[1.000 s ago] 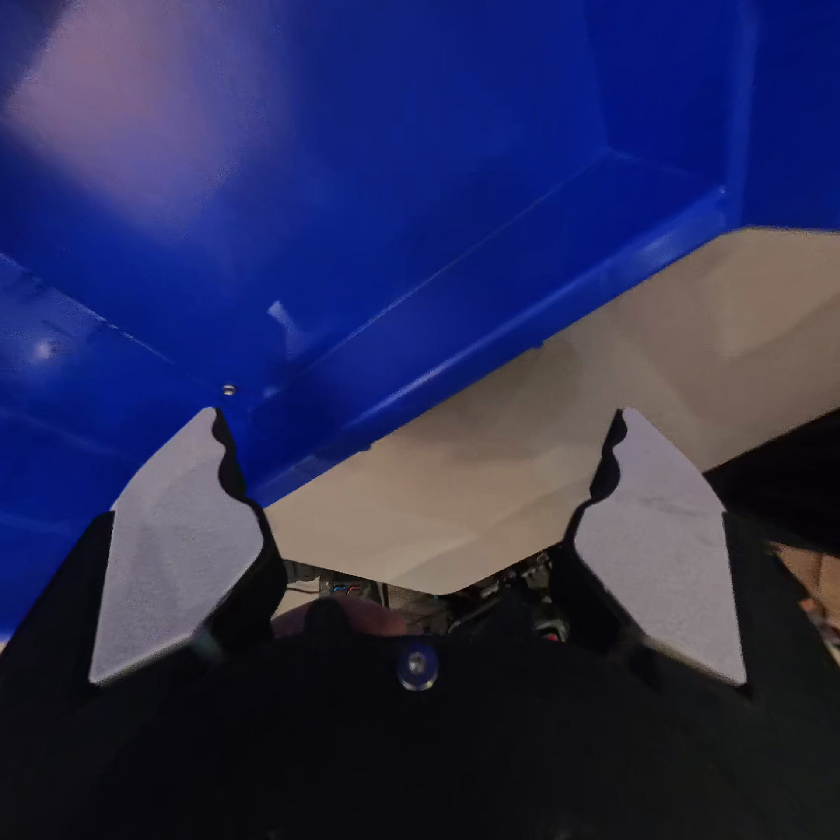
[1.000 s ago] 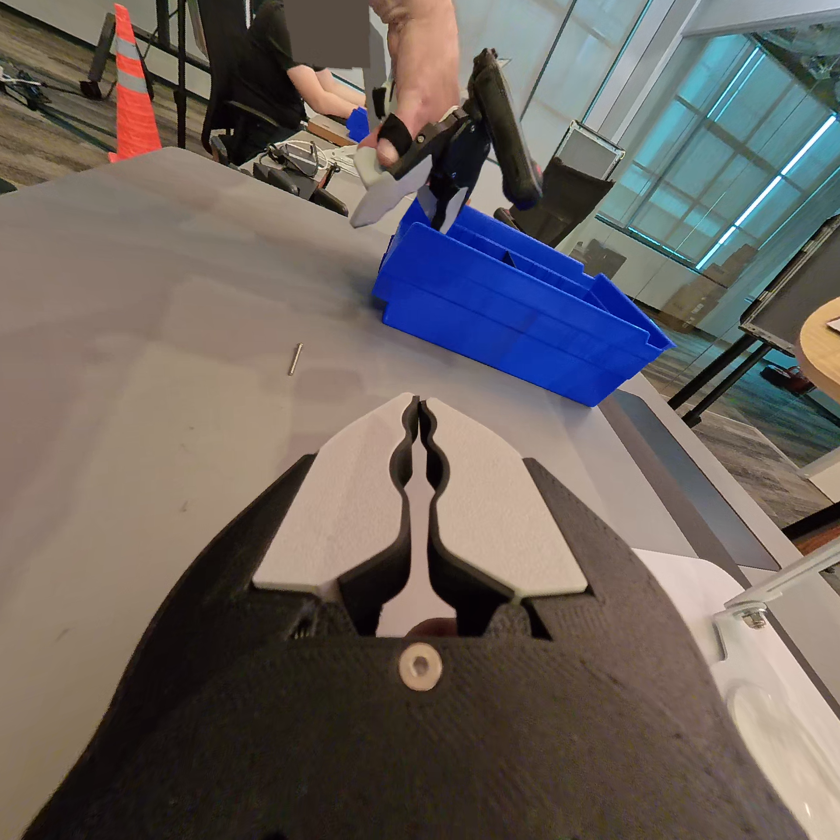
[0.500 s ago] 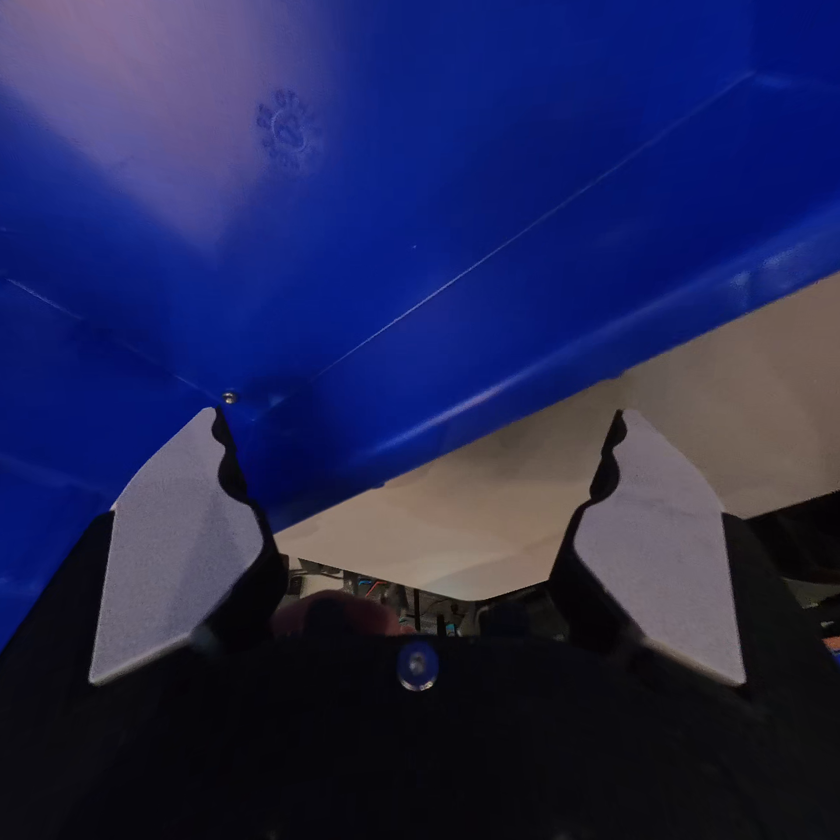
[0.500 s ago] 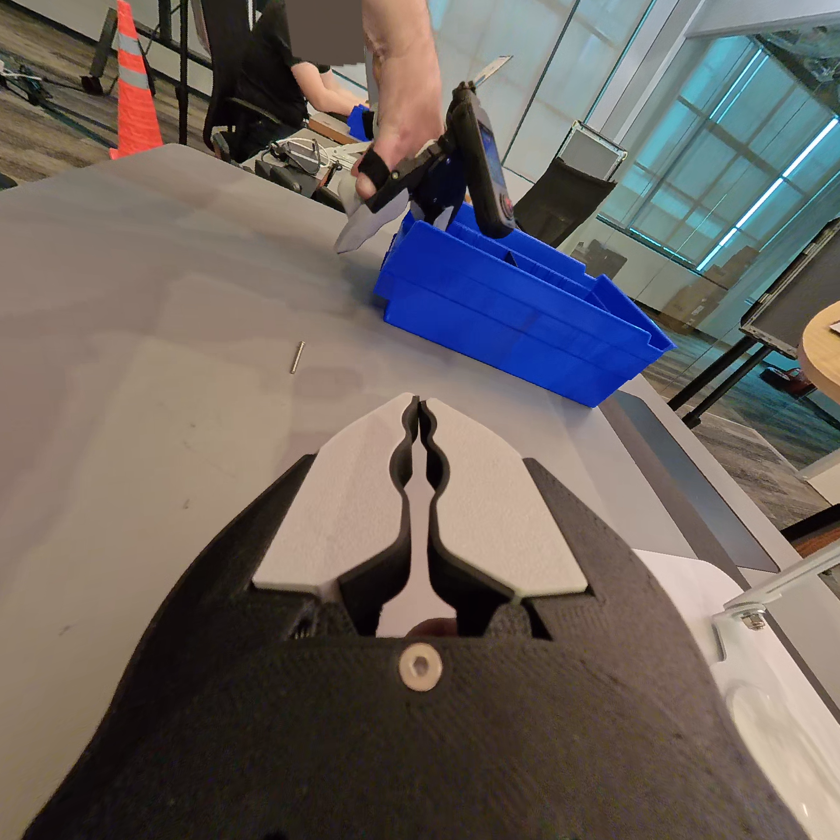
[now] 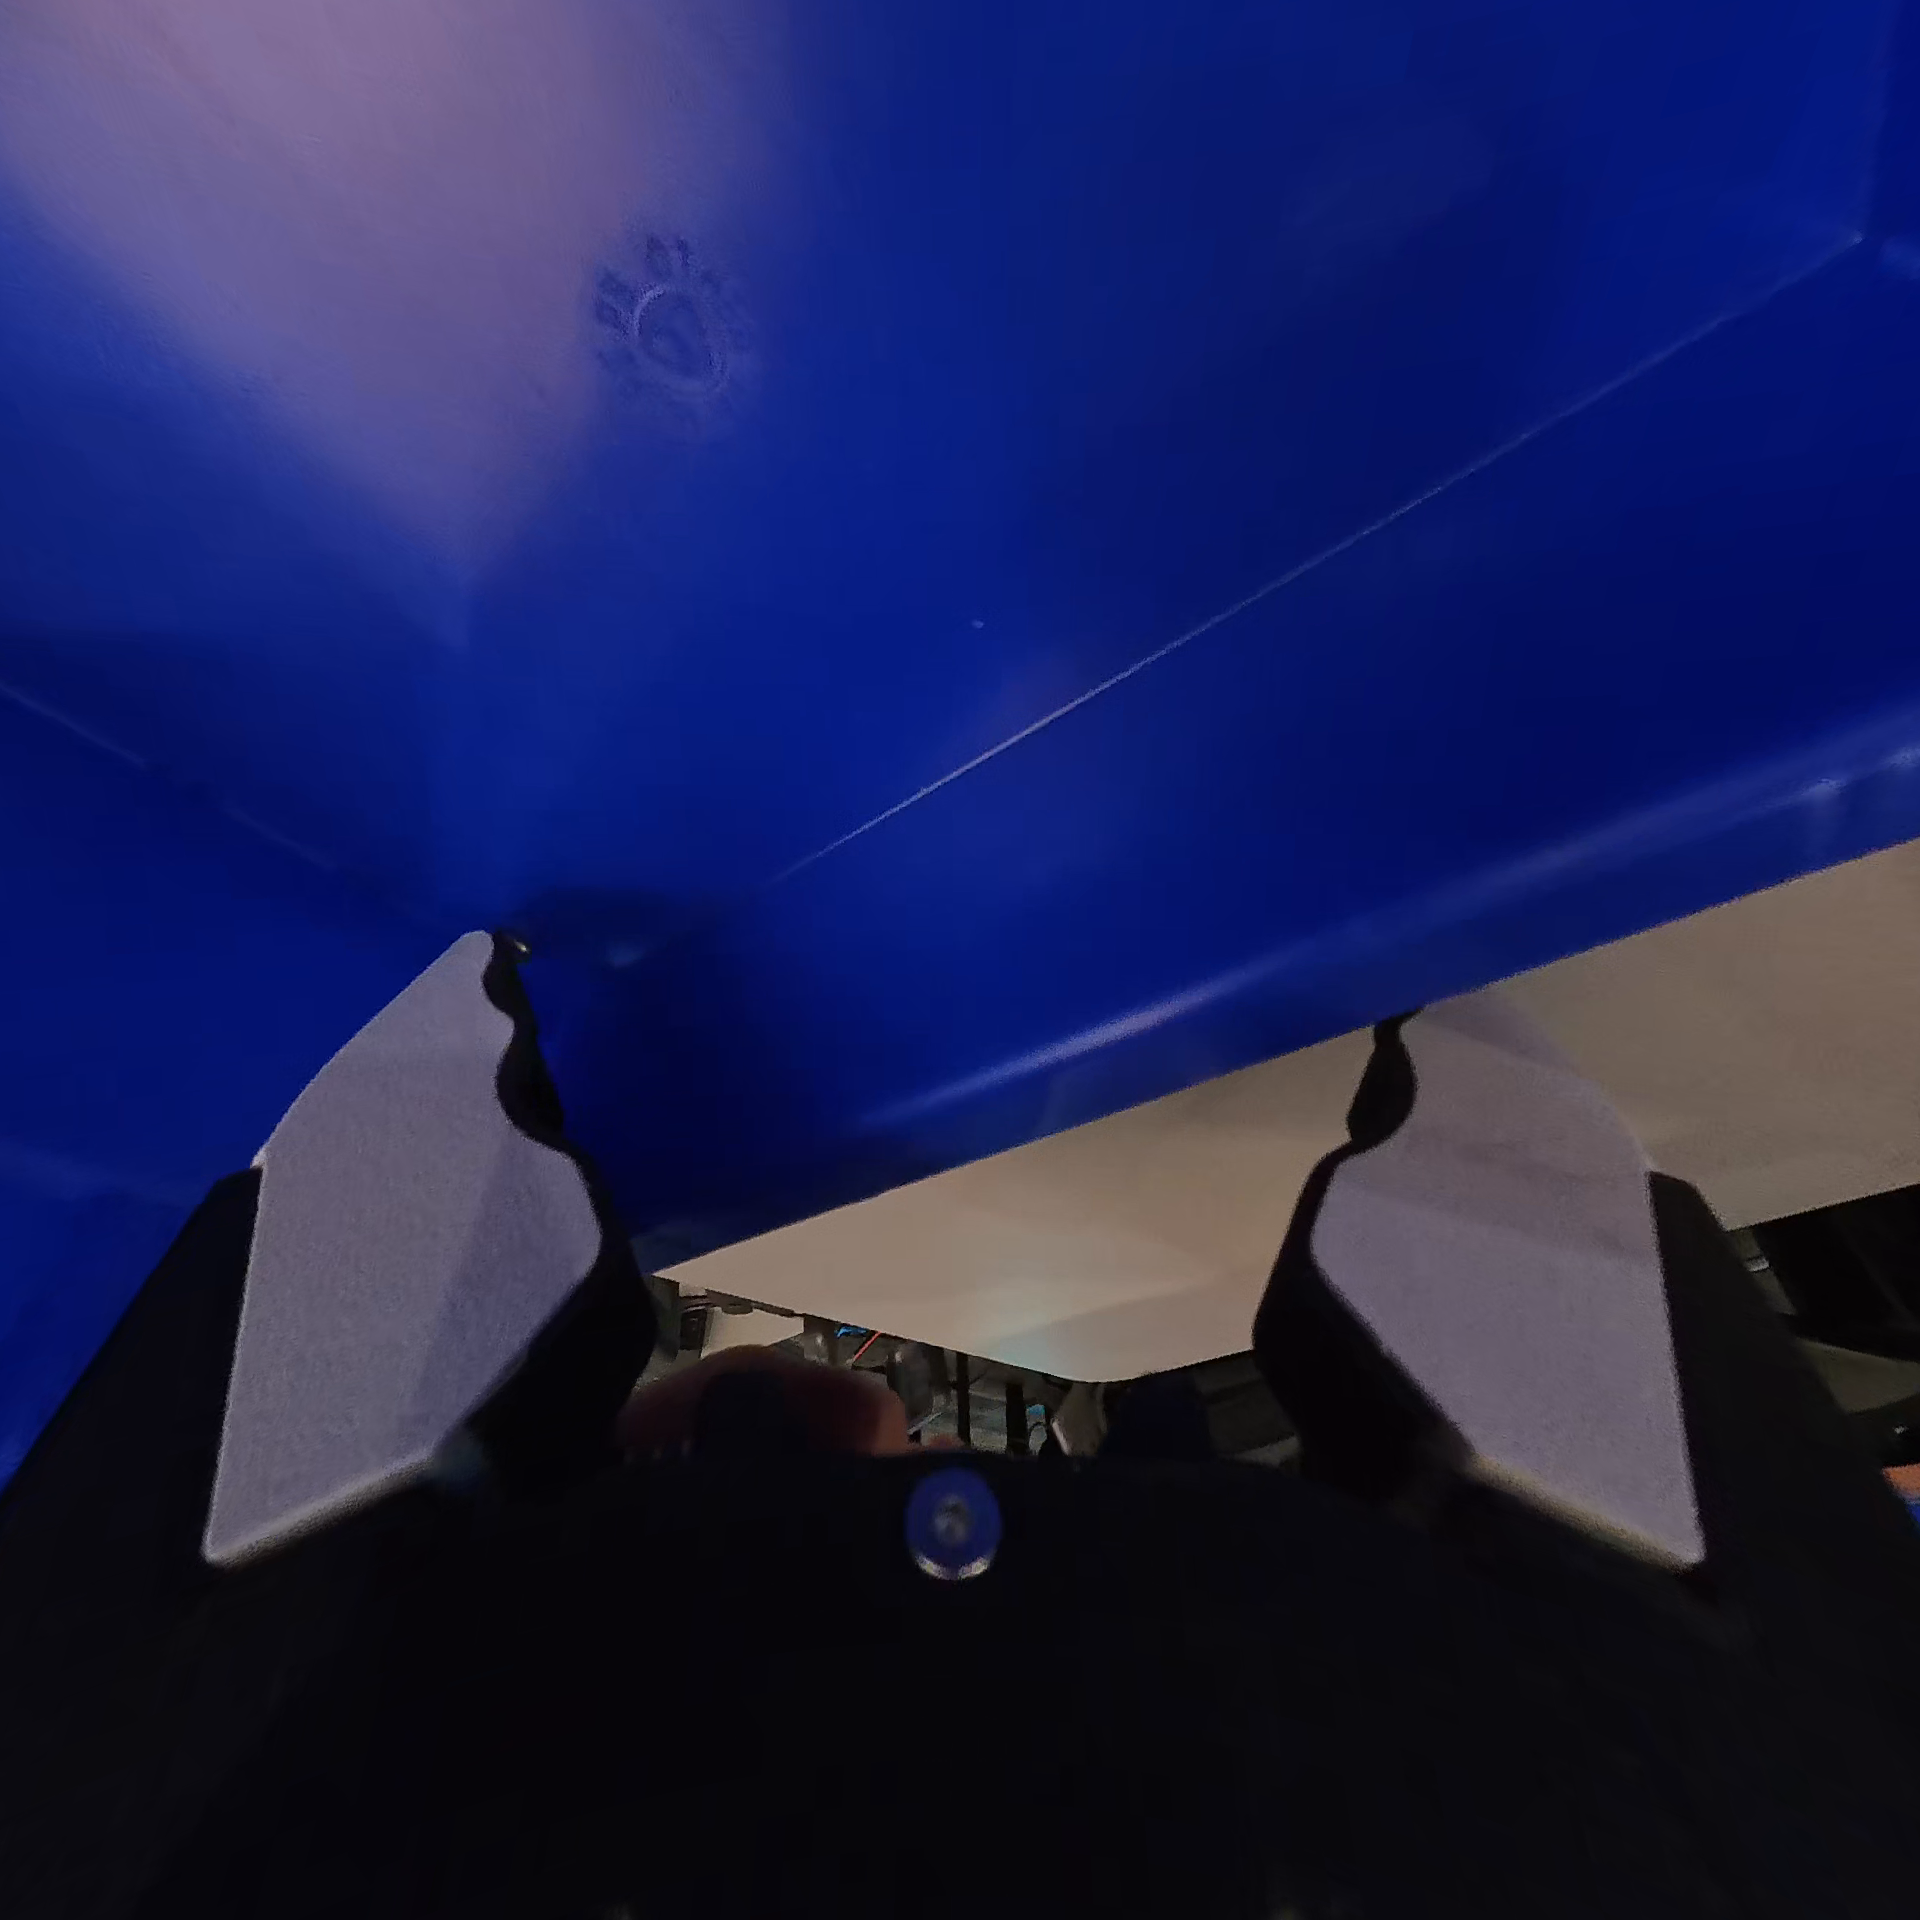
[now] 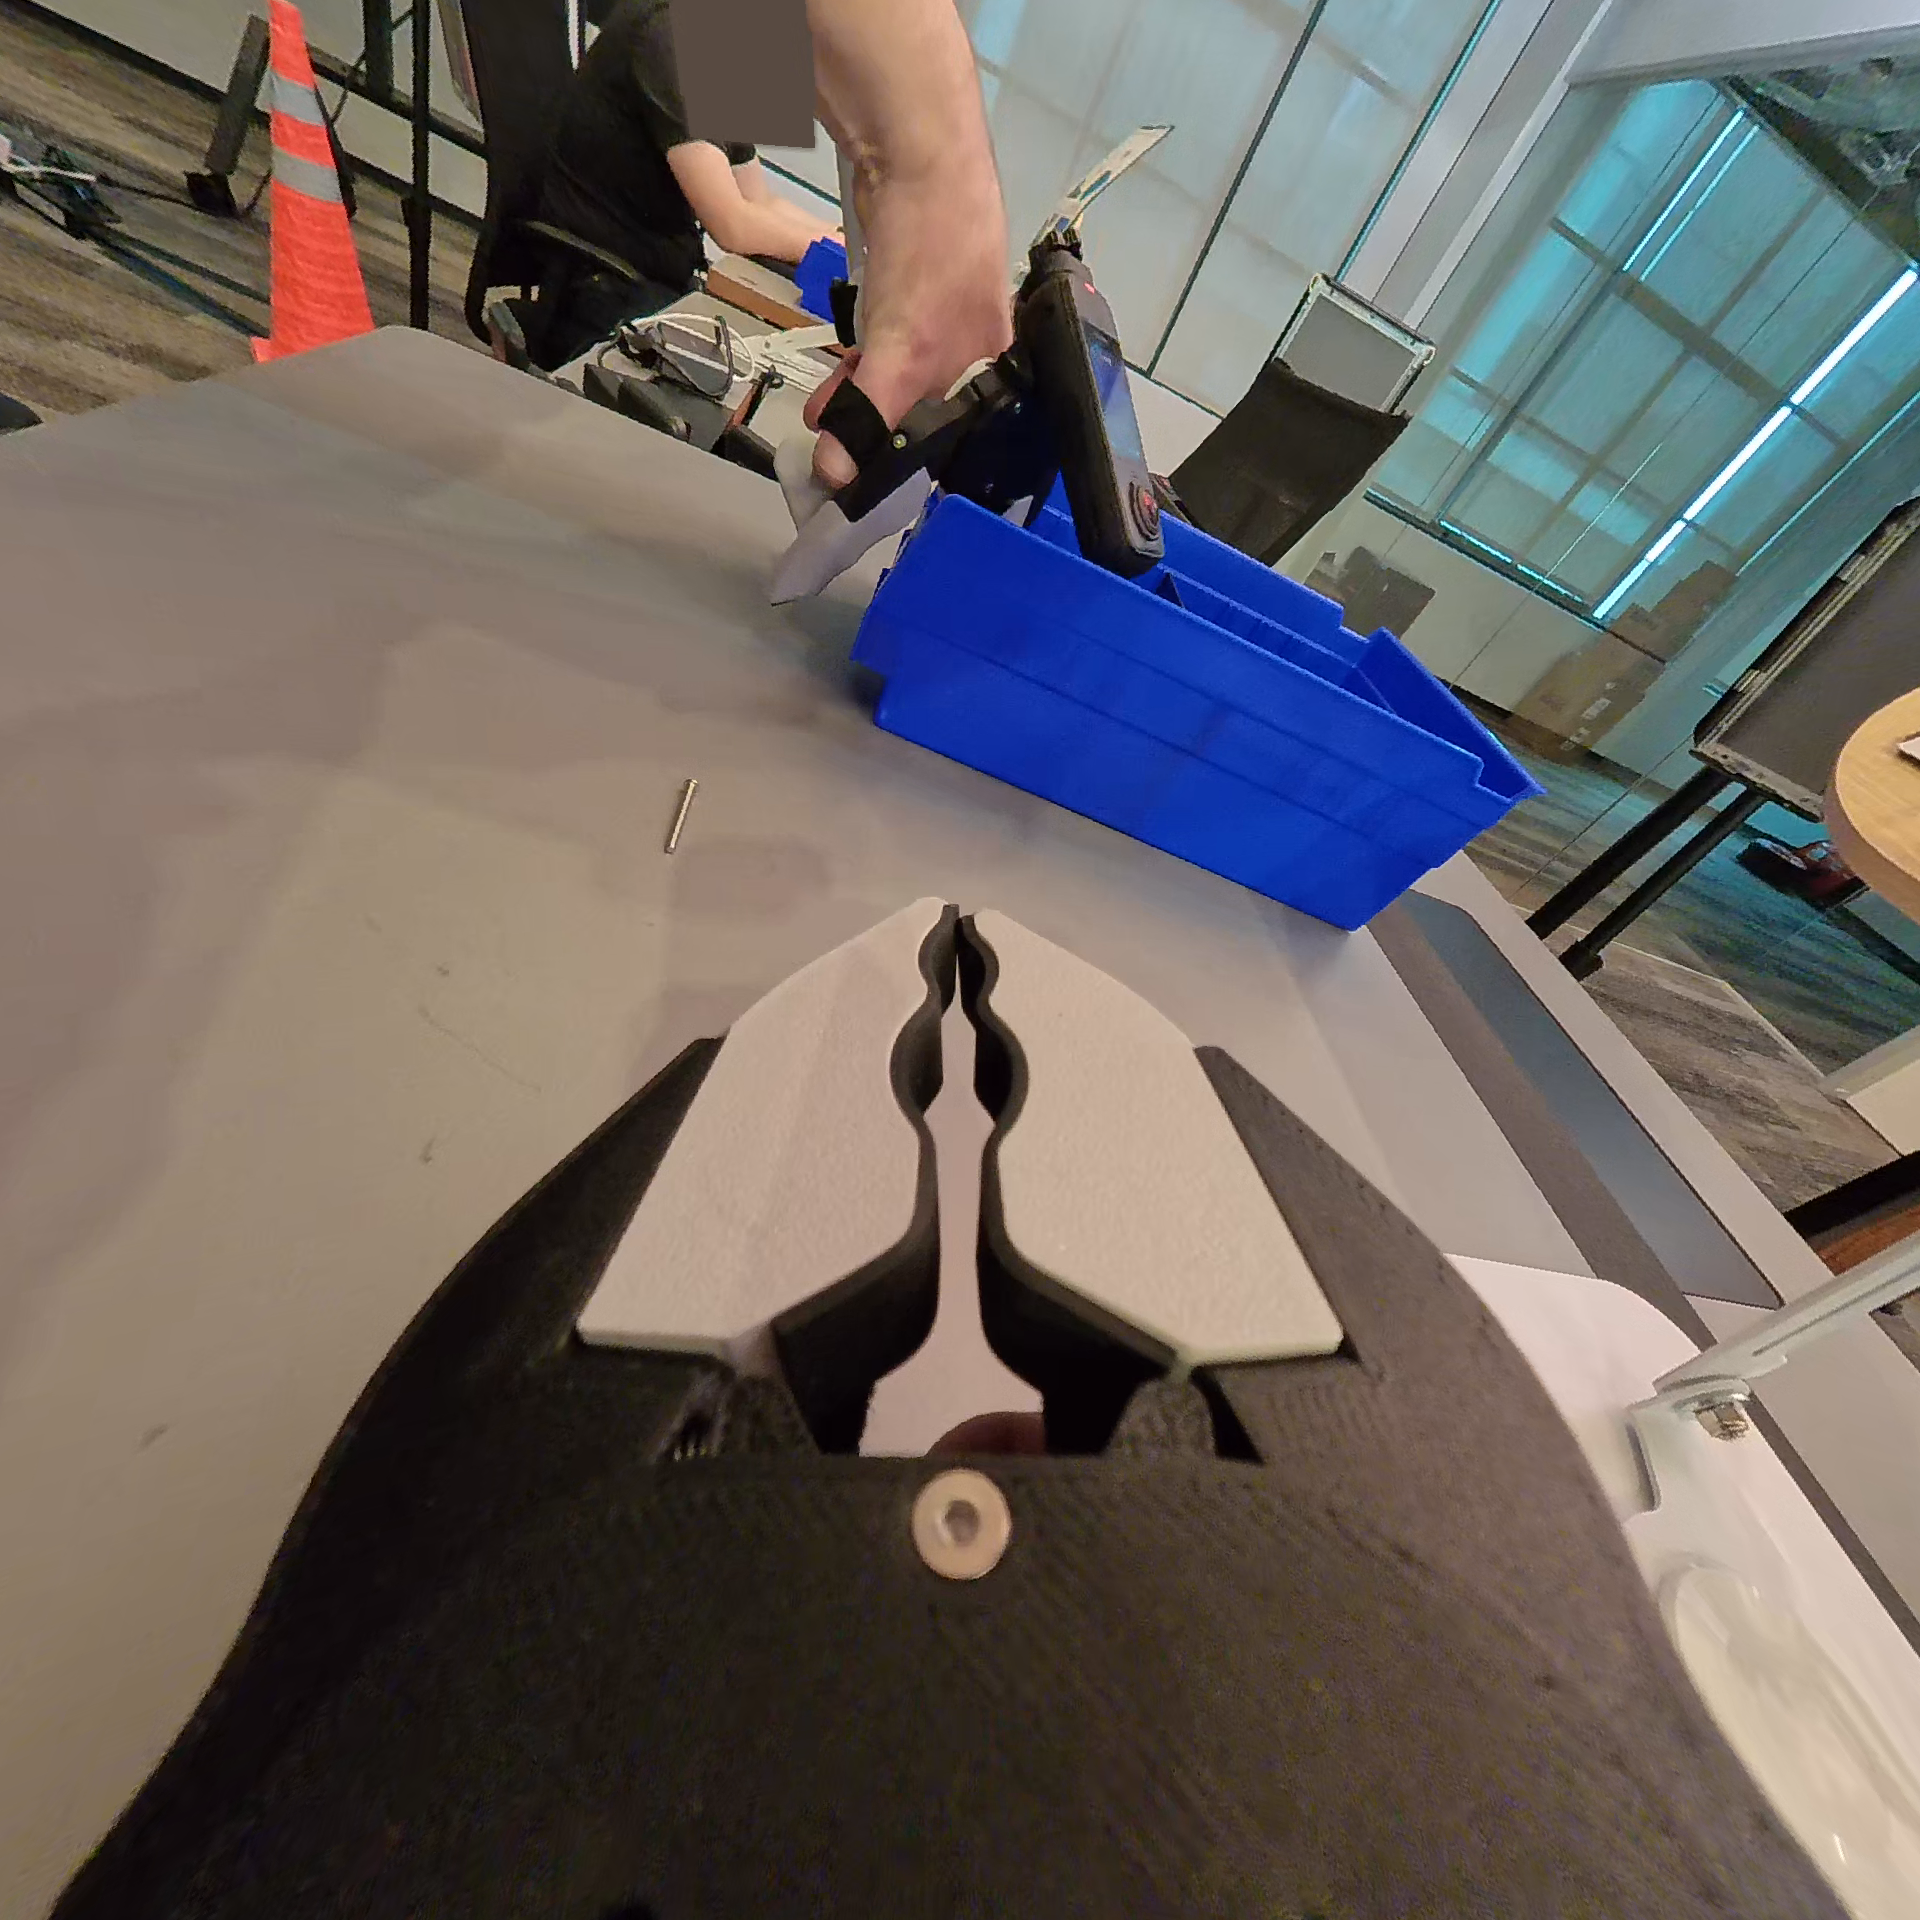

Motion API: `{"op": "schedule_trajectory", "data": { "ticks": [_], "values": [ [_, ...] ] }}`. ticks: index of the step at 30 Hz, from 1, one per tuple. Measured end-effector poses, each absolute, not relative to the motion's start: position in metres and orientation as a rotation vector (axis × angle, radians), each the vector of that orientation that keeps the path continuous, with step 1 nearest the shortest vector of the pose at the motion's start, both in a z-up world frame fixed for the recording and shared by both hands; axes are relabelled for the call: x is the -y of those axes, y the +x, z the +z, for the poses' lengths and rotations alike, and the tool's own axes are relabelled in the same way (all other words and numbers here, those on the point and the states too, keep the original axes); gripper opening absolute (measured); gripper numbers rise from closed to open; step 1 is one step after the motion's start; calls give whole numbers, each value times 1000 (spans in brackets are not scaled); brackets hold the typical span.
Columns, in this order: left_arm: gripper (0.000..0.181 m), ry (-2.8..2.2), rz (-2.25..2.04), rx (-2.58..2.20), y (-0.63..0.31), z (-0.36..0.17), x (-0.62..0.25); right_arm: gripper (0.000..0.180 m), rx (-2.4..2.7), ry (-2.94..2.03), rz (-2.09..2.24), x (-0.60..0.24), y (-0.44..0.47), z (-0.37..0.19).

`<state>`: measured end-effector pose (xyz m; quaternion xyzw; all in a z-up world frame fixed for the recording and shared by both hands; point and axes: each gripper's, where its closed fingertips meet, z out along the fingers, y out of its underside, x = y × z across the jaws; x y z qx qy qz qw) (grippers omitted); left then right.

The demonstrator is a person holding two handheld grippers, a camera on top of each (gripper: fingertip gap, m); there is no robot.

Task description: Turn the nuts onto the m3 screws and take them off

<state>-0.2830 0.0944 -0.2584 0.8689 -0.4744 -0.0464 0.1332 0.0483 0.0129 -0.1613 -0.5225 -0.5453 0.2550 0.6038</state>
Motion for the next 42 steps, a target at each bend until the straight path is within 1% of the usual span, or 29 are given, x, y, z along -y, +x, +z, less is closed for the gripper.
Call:
{"op": "schedule_trajectory", "data": {
  "ticks": [14, 18, 22, 24, 30, 40, 42],
  "values": [
    [148, 2521, -54, 1380, -272, -257, -91, 0, 1263, -1209, 590, -13, 48, -161],
    [147, 2559, 57, 1377, -257, -252, -88, 0, 1265, -1209, 590, -13, 48, -162],
    [147, 2557, -36, 1403, -262, -245, -92, 0, 1267, -1209, 589, -12, 48, -162],
    [147, 2527, -151, 1412, -277, -246, -96, 0, 1269, -1208, 586, -12, 48, -162],
    [148, 2495, -113, 1369, -276, -257, -90, 0, 1272, -1207, 584, -12, 48, -162],
    [147, 2498, -51, 1362, -270, -255, -89, 0, 1274, -1208, 584, -12, 48, -163],
    [146, 2493, -96, 1382, -272, -251, -91, 0, 1274, -1208, 584, -12, 48, -163]
  ]
}}
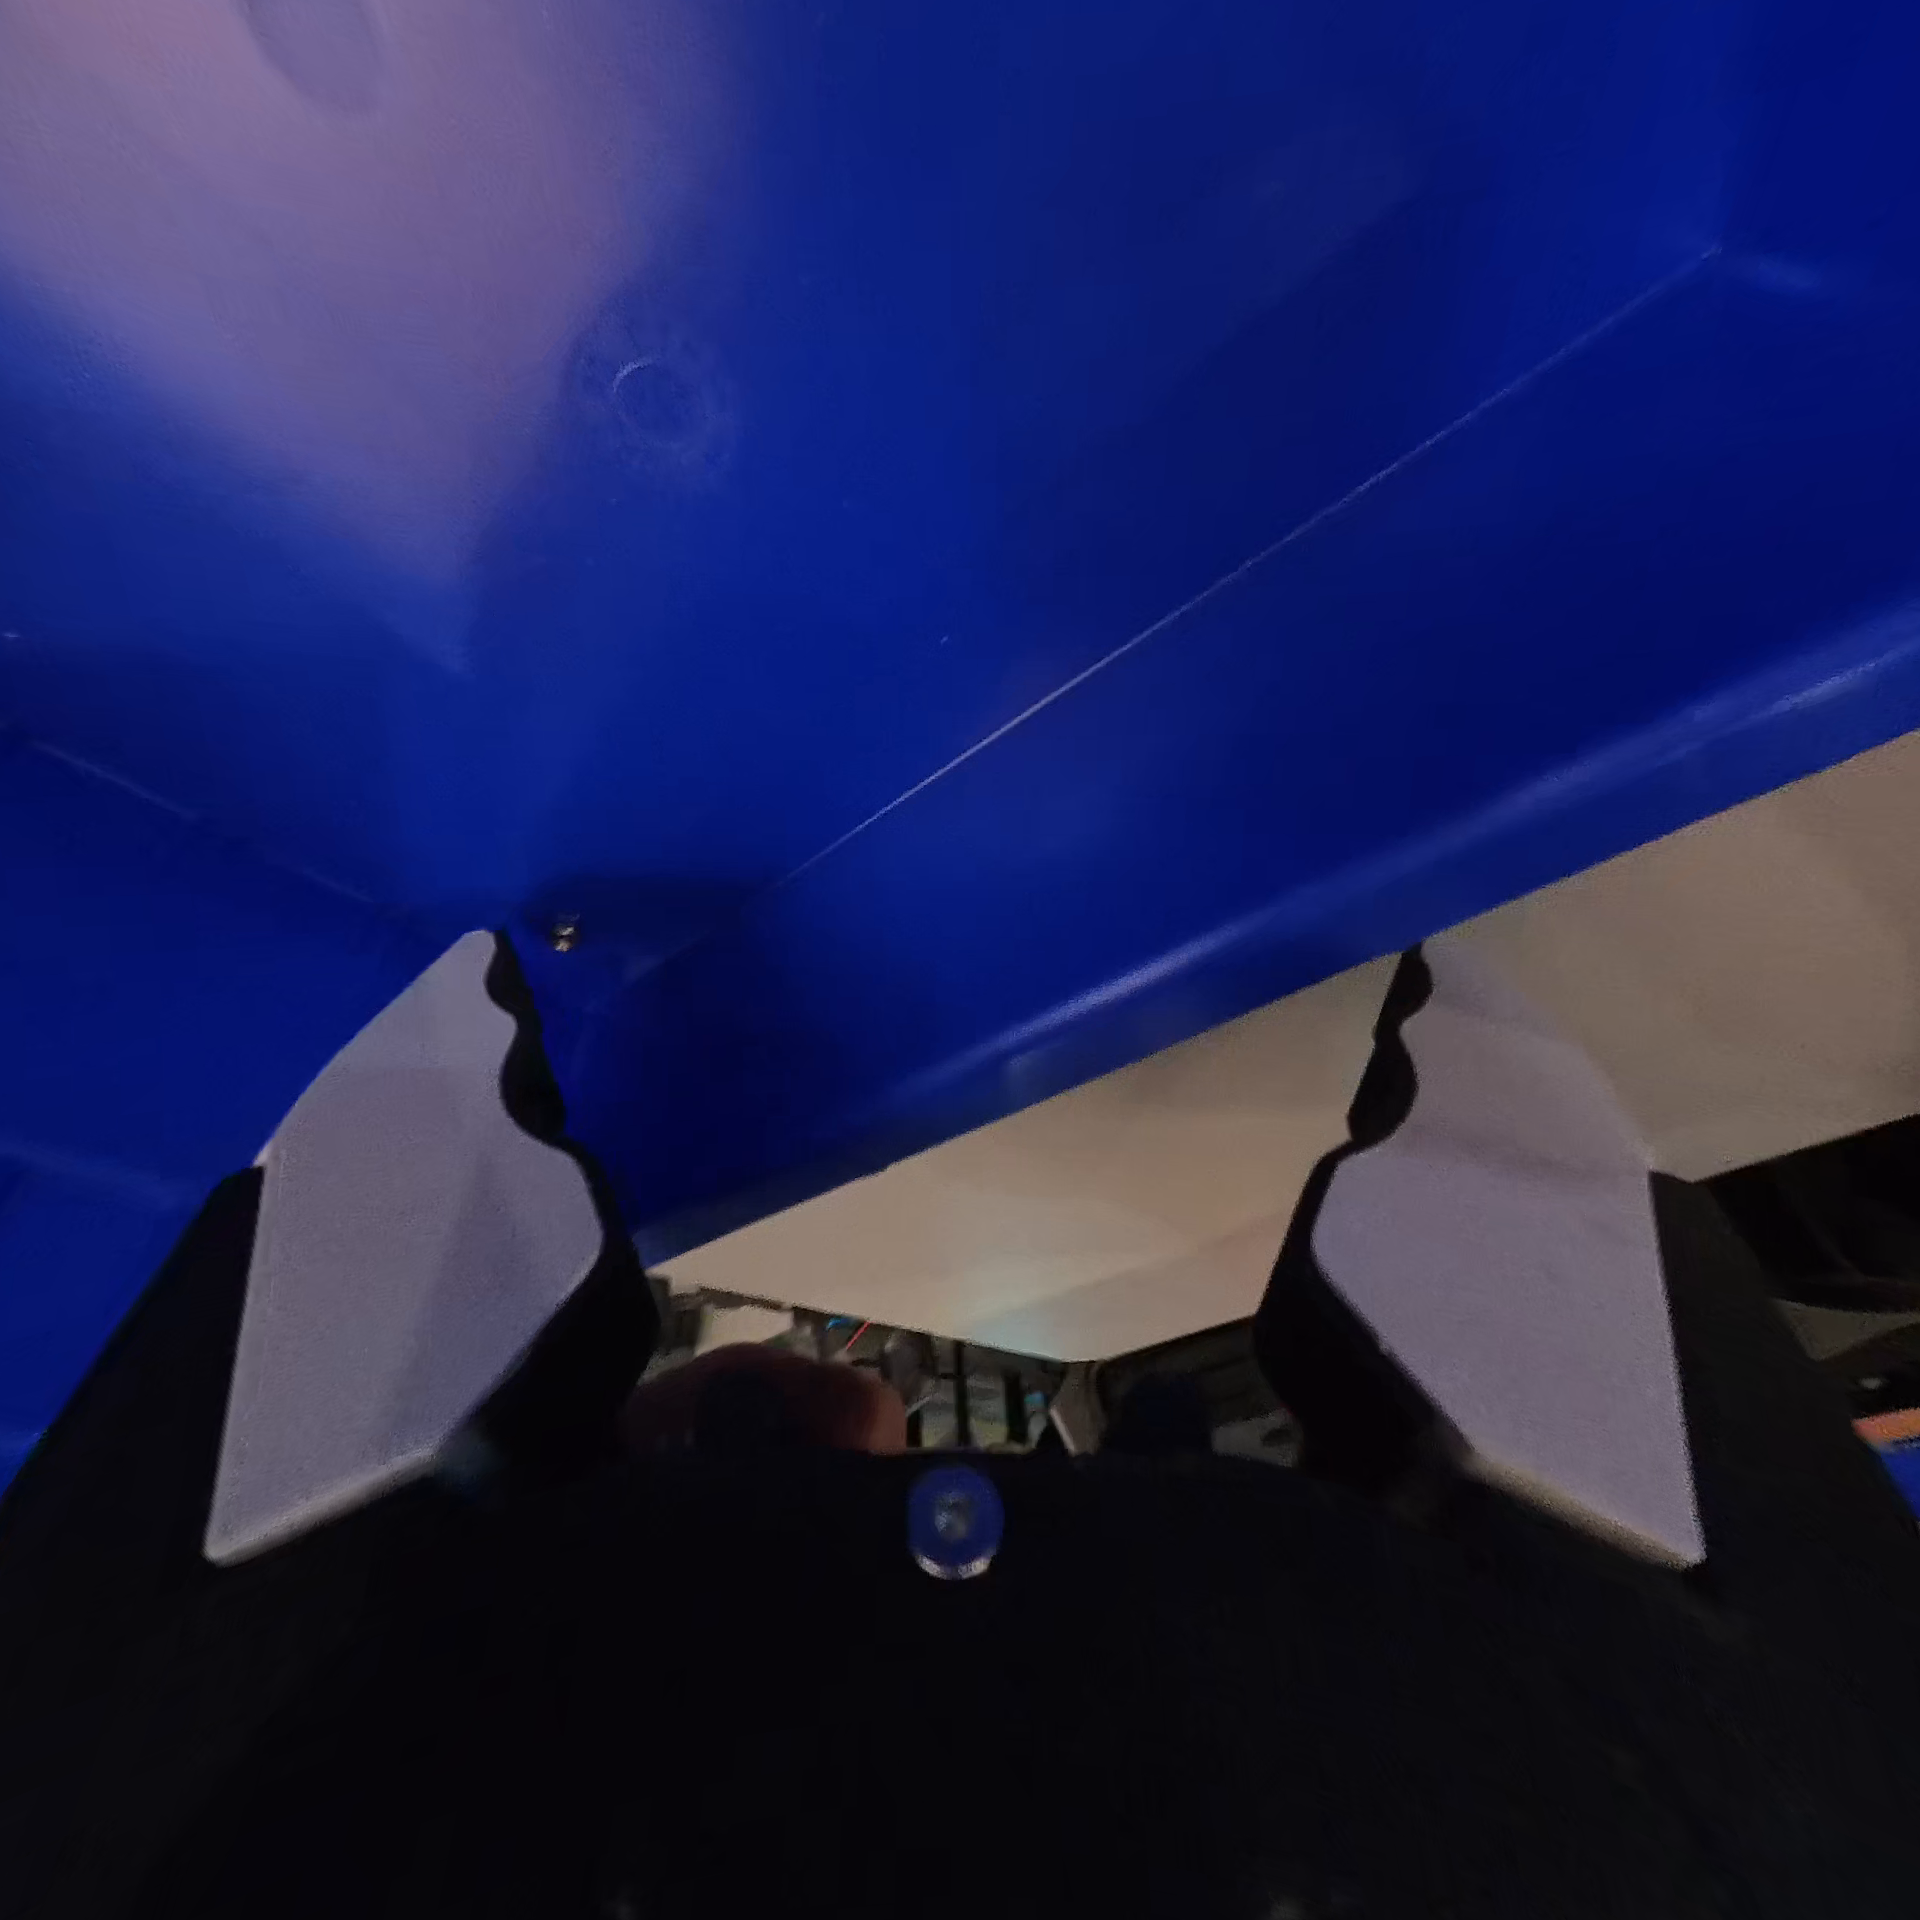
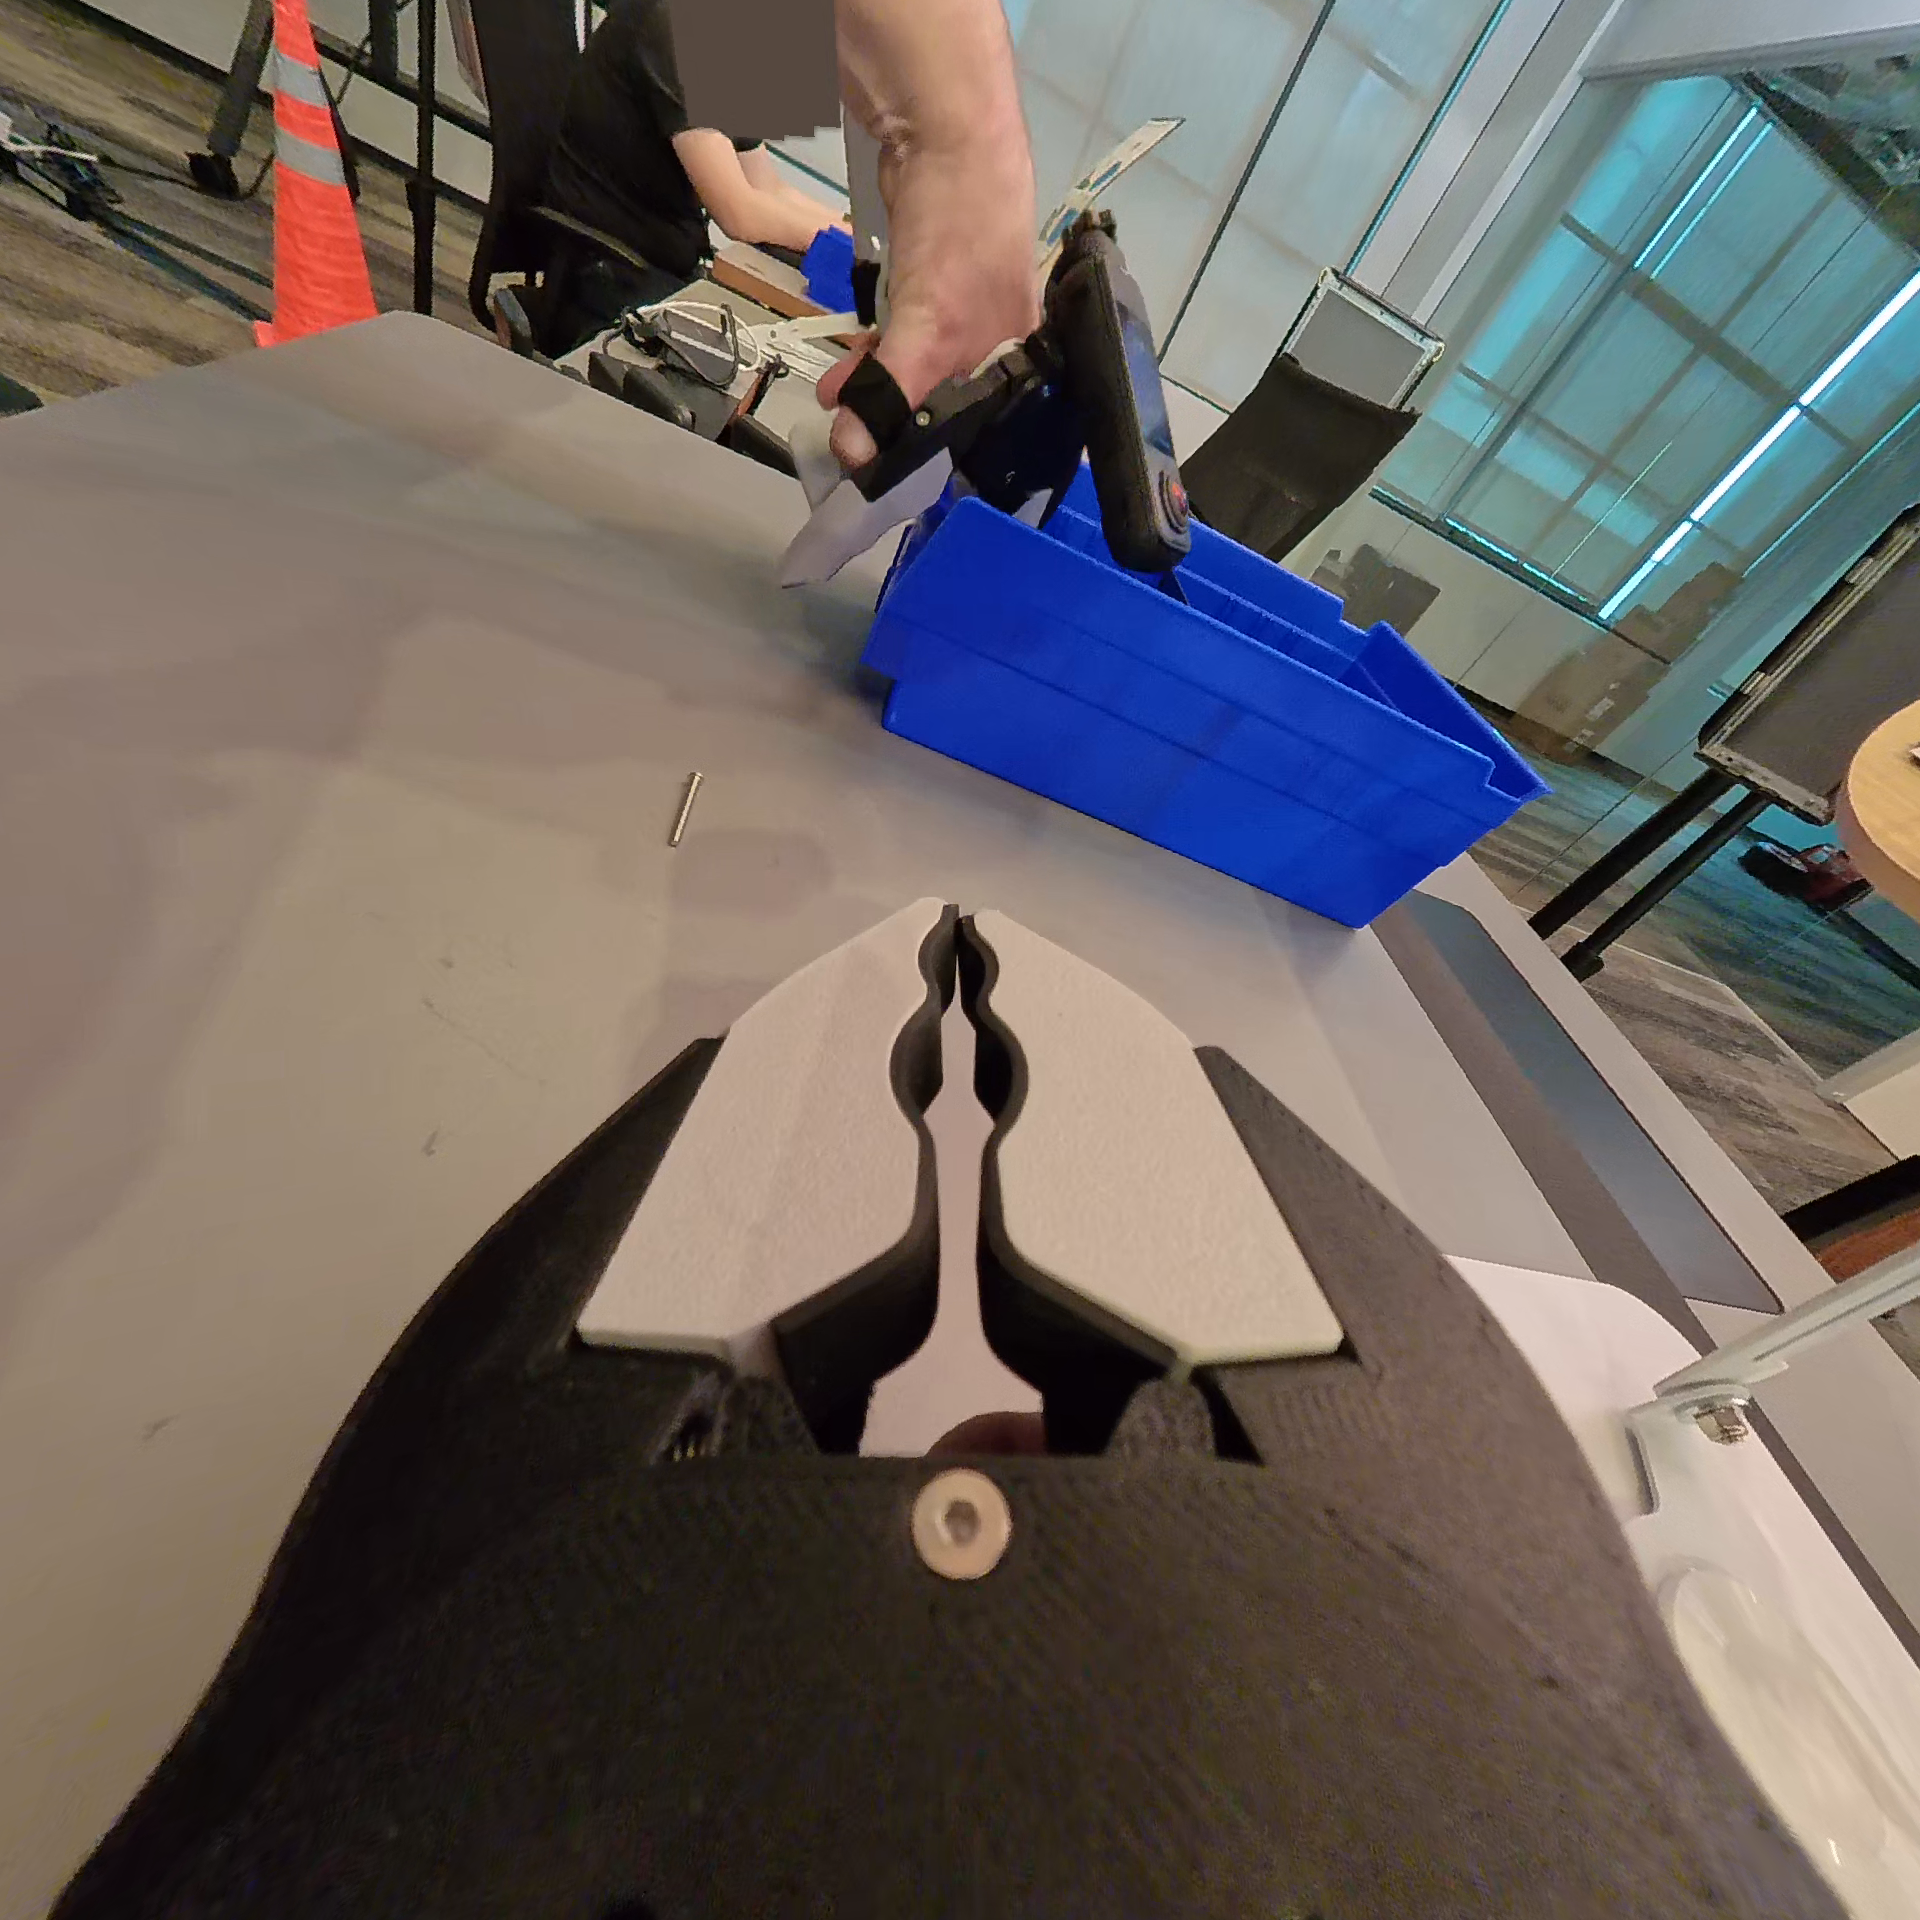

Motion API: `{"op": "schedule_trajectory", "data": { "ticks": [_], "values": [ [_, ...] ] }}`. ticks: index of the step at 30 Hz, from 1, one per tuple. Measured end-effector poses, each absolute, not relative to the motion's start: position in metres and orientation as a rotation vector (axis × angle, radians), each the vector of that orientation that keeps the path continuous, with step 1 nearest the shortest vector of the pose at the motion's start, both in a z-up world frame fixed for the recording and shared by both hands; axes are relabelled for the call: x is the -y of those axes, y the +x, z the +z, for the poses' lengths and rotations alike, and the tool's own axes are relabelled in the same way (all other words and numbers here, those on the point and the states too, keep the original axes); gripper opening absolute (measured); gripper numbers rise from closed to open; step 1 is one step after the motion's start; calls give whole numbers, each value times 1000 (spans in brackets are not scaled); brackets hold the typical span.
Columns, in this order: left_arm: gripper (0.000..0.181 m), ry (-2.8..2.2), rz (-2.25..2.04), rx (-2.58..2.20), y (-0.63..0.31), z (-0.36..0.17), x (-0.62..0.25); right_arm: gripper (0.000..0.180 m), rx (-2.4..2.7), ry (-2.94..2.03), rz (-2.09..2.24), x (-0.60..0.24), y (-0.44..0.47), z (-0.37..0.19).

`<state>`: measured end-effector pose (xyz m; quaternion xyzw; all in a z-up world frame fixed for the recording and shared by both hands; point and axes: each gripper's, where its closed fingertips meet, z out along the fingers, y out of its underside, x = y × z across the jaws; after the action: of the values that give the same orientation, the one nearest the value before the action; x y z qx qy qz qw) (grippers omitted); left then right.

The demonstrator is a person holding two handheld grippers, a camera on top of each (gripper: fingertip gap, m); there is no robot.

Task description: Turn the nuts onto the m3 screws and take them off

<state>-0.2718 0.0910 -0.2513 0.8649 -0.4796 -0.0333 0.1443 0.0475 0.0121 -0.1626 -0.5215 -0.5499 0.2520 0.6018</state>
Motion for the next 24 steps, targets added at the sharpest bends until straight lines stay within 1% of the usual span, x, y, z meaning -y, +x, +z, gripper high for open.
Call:
{"op": "schedule_trajectory", "data": {
  "ticks": [5, 13, 24],
  "values": [
    [146, 2465, -156, 1367, -280, -245, -90, 0, 1277, -1207, 581, -12, 47, -163],
    [146, 2450, -102, 1355, -275, -254, -82, 0, 1280, -1207, 578, -12, 47, -163],
    [146, 2485, -33, 1370, -263, -252, -83, 0, 1283, -1206, 575, -12, 47, -164]
  ]
}}
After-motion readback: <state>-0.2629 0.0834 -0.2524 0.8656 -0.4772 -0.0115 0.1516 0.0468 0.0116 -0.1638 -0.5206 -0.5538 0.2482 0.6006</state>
